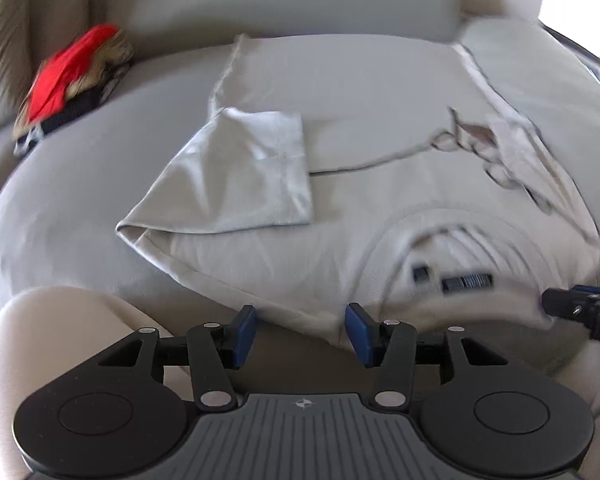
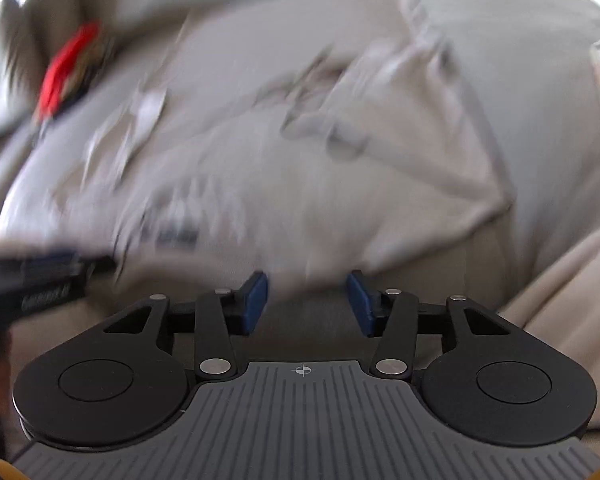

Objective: Fold clothes

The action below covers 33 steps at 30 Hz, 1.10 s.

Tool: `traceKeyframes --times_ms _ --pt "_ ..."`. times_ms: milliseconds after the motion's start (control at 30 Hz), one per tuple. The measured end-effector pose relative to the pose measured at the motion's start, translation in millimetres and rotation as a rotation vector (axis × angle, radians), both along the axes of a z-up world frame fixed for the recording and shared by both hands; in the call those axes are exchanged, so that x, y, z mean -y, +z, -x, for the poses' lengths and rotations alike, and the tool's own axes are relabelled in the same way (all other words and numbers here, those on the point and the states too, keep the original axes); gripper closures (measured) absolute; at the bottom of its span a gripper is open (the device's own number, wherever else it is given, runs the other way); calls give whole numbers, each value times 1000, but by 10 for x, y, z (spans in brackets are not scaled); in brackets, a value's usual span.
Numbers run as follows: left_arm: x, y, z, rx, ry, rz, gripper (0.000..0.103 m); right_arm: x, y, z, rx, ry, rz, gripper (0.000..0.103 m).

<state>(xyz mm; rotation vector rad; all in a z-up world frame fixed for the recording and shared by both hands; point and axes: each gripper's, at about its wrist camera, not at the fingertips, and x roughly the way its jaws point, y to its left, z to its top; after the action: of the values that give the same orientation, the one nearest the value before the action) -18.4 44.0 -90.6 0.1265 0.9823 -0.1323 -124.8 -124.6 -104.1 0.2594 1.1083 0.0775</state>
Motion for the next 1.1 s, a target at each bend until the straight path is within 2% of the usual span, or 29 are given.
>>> traceKeyframes --times_ms 33,100,133,200,300,333,467,533,633,833,1000,1100 --pt "13 -11 20 -27 -32 -2 51 32 33 31 -1 -12 -28 58" --pt "-35 -15 5 -123 -29 57 52 97 105 92 1 -35 -82 58" --pt "-59 58 1 -111 -22 69 52 131 230 114 49 -55 -83 57" --pt "-108 204 -6 -86 -7 94 52 200 516 127 163 -94 -82 49" --pt "-166 606 -58 20 -1 114 51 270 918 75 313 -122 -104 31" --pt "-198 750 -82 54 -2 132 51 290 1036 56 361 -137 -107 21" --pt "-271 1257 -191 183 -7 161 49 391 1480 -155 506 -167 -100 14" --pt "-278 1455 -270 240 0 169 48 385 1624 -239 551 -169 -82 12" --pt "-367 1728 -405 311 21 204 48 342 1799 -525 562 -158 -47 12" --pt "-470 2027 -858 405 119 168 47 150 1834 -1316 476 -107 10 12" --pt "-534 1977 -1265 407 157 137 47 167 1688 -1772 456 -109 34 12" --pt "-571 1863 -1600 356 157 123 47 349 1591 -2046 444 -141 16 12"
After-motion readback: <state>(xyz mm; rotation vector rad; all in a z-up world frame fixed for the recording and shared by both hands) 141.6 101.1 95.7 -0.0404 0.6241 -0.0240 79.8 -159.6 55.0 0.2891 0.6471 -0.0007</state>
